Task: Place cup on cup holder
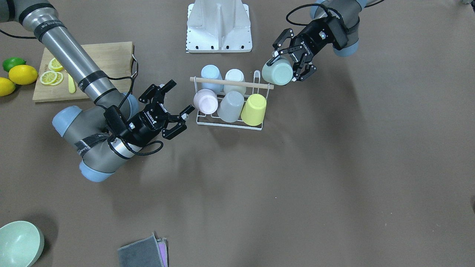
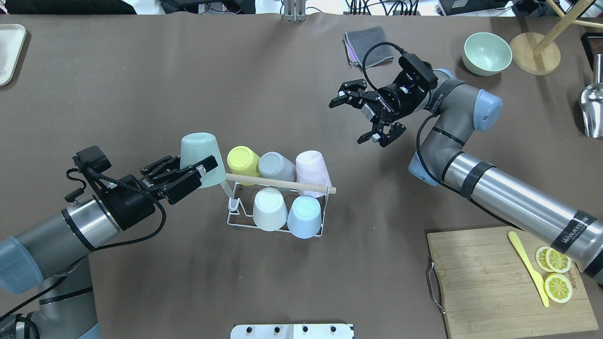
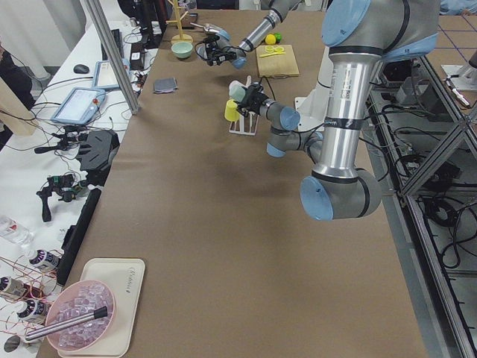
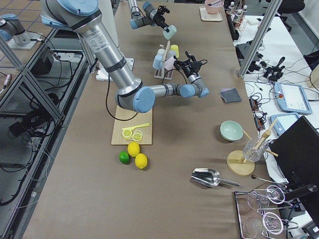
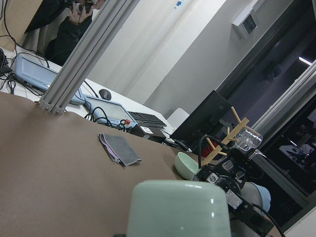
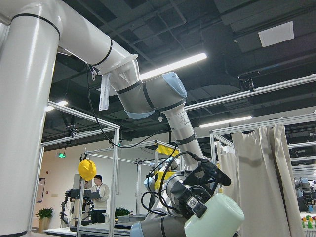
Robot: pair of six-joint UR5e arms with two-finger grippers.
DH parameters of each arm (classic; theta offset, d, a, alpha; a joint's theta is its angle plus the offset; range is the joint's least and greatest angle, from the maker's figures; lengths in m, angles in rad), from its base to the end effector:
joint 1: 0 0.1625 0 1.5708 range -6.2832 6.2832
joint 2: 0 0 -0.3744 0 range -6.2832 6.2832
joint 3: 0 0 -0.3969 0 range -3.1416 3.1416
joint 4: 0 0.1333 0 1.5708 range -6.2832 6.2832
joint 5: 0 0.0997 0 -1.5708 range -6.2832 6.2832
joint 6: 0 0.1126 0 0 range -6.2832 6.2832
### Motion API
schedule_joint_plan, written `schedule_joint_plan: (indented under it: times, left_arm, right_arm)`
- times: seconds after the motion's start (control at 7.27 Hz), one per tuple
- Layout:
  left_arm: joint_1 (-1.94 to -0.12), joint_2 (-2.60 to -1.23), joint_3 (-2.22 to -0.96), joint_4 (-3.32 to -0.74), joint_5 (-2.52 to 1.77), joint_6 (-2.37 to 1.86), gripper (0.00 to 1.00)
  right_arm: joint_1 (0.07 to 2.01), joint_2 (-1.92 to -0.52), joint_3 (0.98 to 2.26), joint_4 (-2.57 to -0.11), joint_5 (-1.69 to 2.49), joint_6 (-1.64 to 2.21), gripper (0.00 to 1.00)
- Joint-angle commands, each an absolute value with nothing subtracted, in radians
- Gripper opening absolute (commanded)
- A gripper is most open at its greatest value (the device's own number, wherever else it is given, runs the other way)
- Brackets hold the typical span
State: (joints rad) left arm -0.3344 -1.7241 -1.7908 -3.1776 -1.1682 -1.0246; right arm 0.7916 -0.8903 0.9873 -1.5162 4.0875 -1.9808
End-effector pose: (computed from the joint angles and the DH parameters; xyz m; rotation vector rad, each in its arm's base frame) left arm 0.3972 -0.3258 0.2551 1.0603 1.6419 -0.2587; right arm -0.4547 -0.5563 0.3097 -1.7315 2.3983 0.9805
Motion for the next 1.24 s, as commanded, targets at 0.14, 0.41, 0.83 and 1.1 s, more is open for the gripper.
schedule_joint_plan:
  times: [0.14,0.41,0.83,1.1]
  left_arm:
    - [-0.333,-1.724,-1.815,-3.177,-1.155,-0.919,0.0]
    - [-0.293,-1.739,-1.812,-3.177,-1.154,-0.835,0.0]
    - [-0.243,-1.761,-1.807,-3.177,-1.103,-0.778,0.0]
    - [-0.207,-1.766,-1.784,-3.177,-1.078,-0.764,0.0]
  right_arm:
    - [0.841,-0.931,1.057,-1.595,4.068,-1.712,0.99]
    - [0.87,-0.934,1.072,-1.624,4.059,-1.416,0.99]
    - [0.945,-0.936,1.103,-1.788,3.944,-1.062,0.99]
    - [1.006,-0.974,1.108,-1.809,3.835,-0.88,0.99]
